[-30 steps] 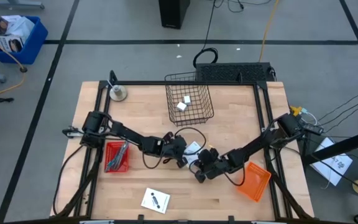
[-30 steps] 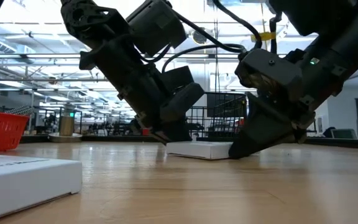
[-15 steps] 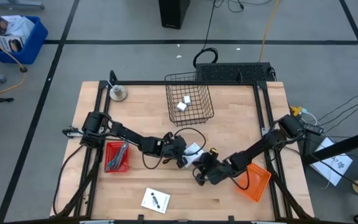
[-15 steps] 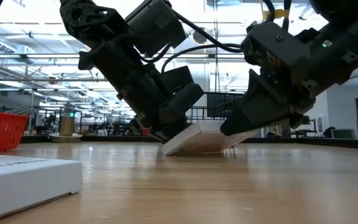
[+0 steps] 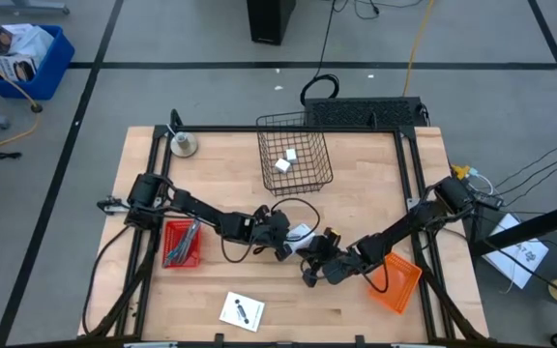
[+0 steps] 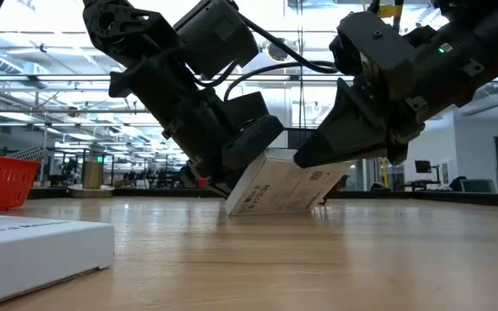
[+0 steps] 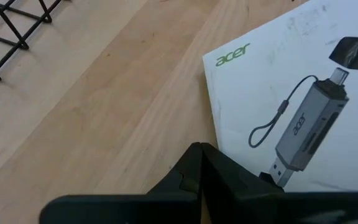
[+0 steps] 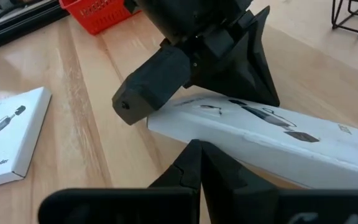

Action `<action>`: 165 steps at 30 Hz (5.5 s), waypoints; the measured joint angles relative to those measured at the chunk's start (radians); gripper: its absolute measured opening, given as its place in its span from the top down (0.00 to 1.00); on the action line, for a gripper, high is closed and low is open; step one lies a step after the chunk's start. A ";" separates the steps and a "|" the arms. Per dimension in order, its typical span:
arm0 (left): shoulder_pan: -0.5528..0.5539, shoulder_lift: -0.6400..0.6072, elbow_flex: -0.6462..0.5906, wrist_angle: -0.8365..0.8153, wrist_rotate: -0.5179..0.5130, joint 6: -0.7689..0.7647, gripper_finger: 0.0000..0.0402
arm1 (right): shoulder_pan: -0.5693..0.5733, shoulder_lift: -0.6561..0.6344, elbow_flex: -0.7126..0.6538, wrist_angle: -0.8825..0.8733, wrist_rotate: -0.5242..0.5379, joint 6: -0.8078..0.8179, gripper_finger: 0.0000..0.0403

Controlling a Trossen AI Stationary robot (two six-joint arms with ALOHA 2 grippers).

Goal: Pick and place items into bin
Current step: Put the right card reader box into the orange basket

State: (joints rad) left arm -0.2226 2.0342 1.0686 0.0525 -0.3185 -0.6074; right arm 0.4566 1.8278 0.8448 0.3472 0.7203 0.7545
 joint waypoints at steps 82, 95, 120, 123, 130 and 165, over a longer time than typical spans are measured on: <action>-0.067 -0.109 0.001 -0.144 -0.112 -0.008 0.92 | -0.011 -0.119 -0.003 -0.222 -0.095 0.150 1.00; -0.041 -0.101 0.001 -0.122 -0.046 -0.036 0.92 | 0.021 -0.168 -0.002 -0.712 -0.055 0.537 1.00; -0.017 -0.012 0.098 -0.104 0.059 -0.019 0.92 | 0.058 -0.191 -0.008 -0.585 -0.133 0.411 1.00; -0.027 -0.009 0.146 -0.191 0.061 -0.006 0.92 | 0.095 -0.237 -0.004 -0.576 -0.045 0.425 1.00; -0.028 -0.017 0.180 -0.043 0.078 -0.007 0.92 | 0.169 -0.300 0.005 -0.542 0.057 0.434 1.00; -0.024 -0.015 0.185 0.102 0.124 0.082 0.92 | 0.146 -0.192 -0.004 -0.270 -0.040 0.238 1.00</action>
State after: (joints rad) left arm -0.2467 2.0187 1.2533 0.1543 -0.1941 -0.5253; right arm 0.6028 1.6363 0.8406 0.0777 0.6804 0.9921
